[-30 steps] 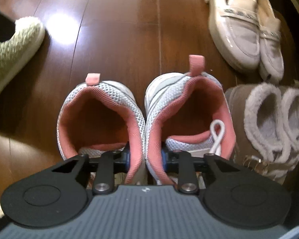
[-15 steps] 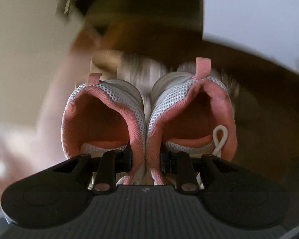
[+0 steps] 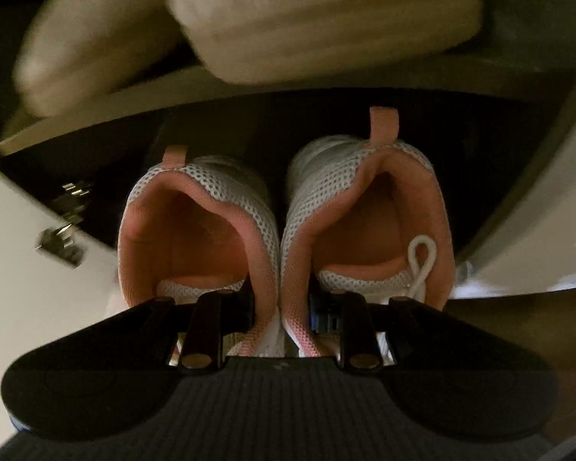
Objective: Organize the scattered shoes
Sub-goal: 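Lift the white-pink sneakers with the right gripper into the cabinet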
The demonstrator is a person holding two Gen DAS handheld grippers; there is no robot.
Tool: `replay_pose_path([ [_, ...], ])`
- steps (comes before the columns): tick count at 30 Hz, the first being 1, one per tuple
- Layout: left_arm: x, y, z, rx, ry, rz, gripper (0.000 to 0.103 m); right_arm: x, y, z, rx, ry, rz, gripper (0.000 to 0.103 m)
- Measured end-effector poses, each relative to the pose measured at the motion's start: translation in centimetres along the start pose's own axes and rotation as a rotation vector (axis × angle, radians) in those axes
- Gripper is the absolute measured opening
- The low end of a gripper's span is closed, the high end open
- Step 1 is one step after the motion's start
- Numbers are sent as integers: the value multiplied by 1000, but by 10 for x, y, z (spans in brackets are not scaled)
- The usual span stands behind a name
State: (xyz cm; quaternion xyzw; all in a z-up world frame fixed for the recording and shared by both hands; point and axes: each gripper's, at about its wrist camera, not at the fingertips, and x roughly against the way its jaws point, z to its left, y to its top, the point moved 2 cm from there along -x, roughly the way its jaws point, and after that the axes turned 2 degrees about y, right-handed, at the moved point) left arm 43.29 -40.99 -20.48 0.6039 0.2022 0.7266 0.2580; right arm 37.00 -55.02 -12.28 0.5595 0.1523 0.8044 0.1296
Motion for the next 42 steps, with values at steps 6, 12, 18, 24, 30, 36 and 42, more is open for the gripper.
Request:
replay_pose_path([
  [6, -34, -7, 10, 6, -34, 17, 96, -21, 6, 4, 3, -40, -24, 22],
  [12, -33, -34, 26, 44, -42, 17, 95, -18, 0, 4, 41, -57, -76, 22],
  [18, -52, -31, -5, -50, -23, -21, 102, -12, -3, 1, 37, -71, -78, 24],
  [24, -55, -27, 6, 4, -51, -14, 102, -2, -17, 1, 139, -51, -119, 50],
  [30, -60, -22, 28, 73, -9, -80, 90, 12, -30, -13, 308, -41, -259, 81],
  [36, -68, -17, 33, 42, 13, -91, 91, 6, -10, -14, 460, -59, -221, 55],
  [42, -57, -37, 32, 95, -48, -75, 92, 9, -5, -20, 497, -63, -219, 29],
])
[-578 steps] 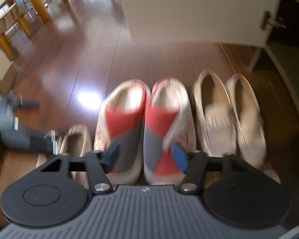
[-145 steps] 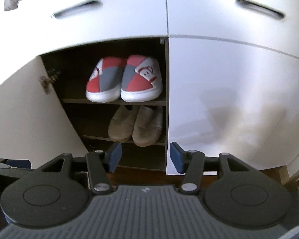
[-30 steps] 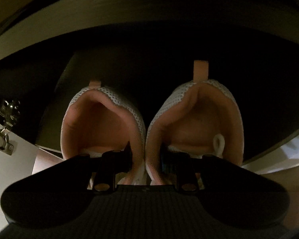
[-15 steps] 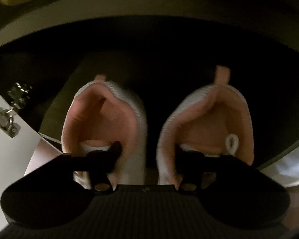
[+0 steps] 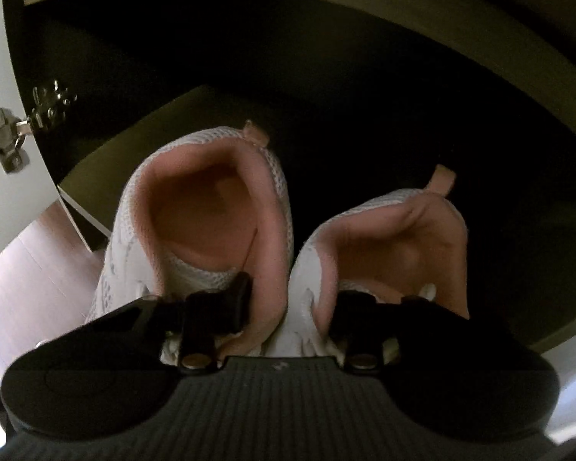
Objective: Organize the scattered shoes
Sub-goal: 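Lift the white-pink sneakers with the right gripper into the cabinet, then set the sneakers on the shelf below the slippers and open the right gripper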
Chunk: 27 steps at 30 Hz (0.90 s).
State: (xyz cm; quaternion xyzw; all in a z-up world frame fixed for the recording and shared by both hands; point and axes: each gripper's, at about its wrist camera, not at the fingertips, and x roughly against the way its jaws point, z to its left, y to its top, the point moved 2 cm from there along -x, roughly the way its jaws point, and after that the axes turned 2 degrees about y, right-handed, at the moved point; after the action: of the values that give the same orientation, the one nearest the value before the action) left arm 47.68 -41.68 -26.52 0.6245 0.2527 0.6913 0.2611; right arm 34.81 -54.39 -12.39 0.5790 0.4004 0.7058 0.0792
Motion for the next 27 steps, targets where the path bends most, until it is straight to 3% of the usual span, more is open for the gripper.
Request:
replay_pose_path([
  [5, -3, -10, -17, -7, -13, 60, 92, -4, 7, -3, -25, -16, -19, 29],
  [9, -14, 3, -24, 9, -13, 46, 93, -5, 12, -11, -55, -11, -6, 29],
  [12, -22, 13, -17, 94, -17, 68, 92, -4, 14, -17, -59, -5, -10, 30],
  [15, -23, 23, -3, 203, -50, 83, 92, -2, 13, -22, -26, 12, -46, 40],
  [19, -33, 27, 7, 219, -68, 153, 92, 4, 6, -29, 28, 61, -126, 51],
  [23, -37, 32, 13, 233, -91, 201, 92, -2, -1, -31, 53, 64, -175, 55],
  [27, -36, 35, 22, 265, -138, 226, 90, 1, 6, -40, -3, 64, -166, 64],
])
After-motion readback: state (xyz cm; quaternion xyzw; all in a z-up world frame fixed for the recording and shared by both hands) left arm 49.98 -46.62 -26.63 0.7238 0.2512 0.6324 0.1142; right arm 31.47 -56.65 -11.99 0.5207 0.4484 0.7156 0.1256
